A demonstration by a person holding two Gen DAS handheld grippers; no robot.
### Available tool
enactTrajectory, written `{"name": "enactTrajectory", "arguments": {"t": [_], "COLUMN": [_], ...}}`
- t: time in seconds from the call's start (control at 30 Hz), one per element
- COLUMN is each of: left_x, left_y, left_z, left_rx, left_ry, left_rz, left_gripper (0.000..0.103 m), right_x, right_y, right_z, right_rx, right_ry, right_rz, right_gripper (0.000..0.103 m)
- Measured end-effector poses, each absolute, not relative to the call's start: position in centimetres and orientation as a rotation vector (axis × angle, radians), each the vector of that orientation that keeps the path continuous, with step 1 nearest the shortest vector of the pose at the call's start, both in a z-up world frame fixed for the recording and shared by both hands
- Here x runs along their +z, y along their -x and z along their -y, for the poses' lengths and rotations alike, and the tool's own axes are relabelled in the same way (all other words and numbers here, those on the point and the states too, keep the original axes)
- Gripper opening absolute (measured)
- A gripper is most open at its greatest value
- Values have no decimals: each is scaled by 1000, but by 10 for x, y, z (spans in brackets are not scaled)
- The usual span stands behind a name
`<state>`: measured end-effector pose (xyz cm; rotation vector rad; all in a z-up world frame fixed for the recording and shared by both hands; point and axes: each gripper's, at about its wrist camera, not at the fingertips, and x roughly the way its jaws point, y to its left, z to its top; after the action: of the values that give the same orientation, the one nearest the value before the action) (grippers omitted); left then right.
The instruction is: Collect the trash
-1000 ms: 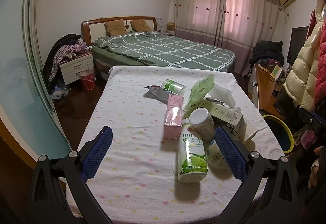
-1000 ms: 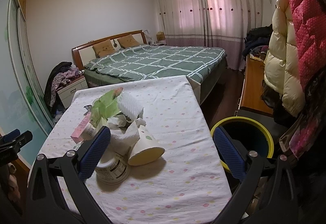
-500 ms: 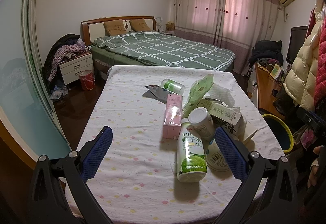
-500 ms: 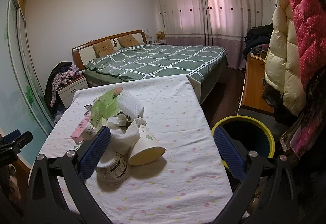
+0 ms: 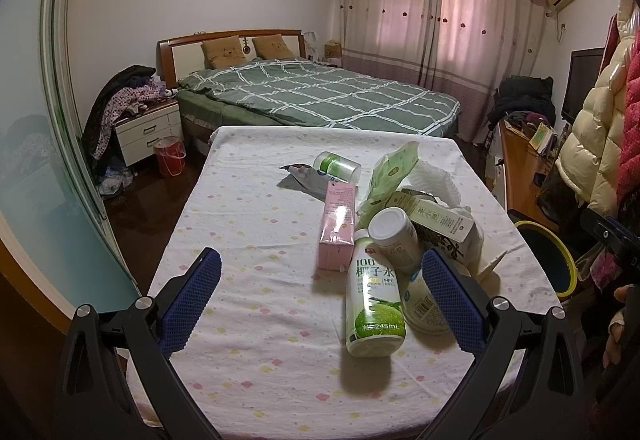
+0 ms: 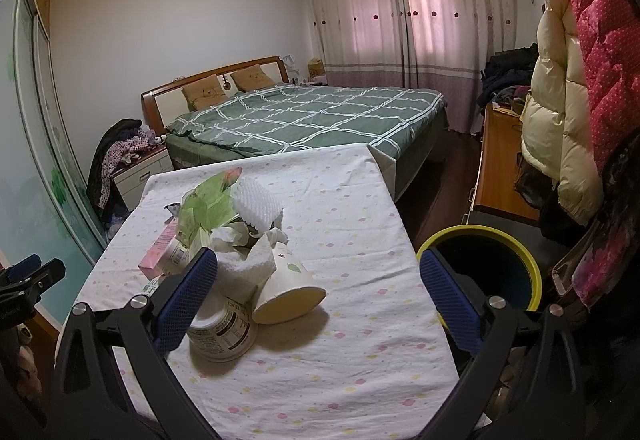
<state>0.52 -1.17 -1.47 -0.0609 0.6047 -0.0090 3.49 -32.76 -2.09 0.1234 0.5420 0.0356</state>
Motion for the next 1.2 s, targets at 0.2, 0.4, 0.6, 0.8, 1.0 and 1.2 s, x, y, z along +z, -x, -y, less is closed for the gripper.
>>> {"name": "enactTrajectory", "arguments": {"t": [0.2,0.4,0.6,0.8,1.0,1.2], "left_x": [-17,-17,-17,-18,-22,-27], "left_y": [-6,-6,-6,-6,-10,-17], "left_z": [13,13,13,14,11,3], "left_rx": [-12,-11,-11,-10,3,25], "left_ry": [59,59,60,61,61,64], "left_rz": [-607,-607,-608,-609,-619,-629], "left_gripper": [99,99,99,99,99,99], "right_x": [-22,-22,-22,-24,-29,-44], "right_y": [-34,-34,-34,-36,-45,-63], "right_z": [326,326,325,323,320,310], "right_rx": [34,35,37,38,48,77], "right_ry": [-122,-122,-123,-120,-125,-111], "right_rz": [-543,-545,-545,-553,-569,-616], "right_gripper": [97,97,97,97,97,97]}}
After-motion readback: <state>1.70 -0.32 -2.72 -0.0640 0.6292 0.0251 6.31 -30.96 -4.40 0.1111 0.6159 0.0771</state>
